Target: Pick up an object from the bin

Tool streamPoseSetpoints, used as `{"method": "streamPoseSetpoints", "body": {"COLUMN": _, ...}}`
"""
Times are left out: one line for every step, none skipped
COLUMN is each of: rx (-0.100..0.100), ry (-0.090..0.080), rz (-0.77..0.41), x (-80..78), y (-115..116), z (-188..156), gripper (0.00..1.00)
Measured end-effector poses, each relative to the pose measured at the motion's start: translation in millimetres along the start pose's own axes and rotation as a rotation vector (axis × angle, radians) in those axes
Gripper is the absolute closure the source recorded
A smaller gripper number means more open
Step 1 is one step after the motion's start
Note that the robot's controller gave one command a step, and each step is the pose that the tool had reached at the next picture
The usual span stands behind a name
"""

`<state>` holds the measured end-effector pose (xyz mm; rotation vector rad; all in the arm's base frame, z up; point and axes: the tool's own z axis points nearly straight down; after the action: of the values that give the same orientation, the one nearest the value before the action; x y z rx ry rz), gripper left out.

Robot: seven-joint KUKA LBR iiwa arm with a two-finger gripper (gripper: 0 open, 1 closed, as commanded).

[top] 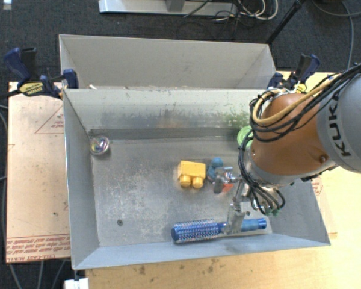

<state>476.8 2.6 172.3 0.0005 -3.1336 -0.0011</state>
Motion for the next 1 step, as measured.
{"method": "streamPoseSetpoints", "body": {"rx": -0.001, "ry": -0.016, "rz": -0.042, "x": -10.8, "y": 17.4, "z": 103.7, "gripper": 0.00}}
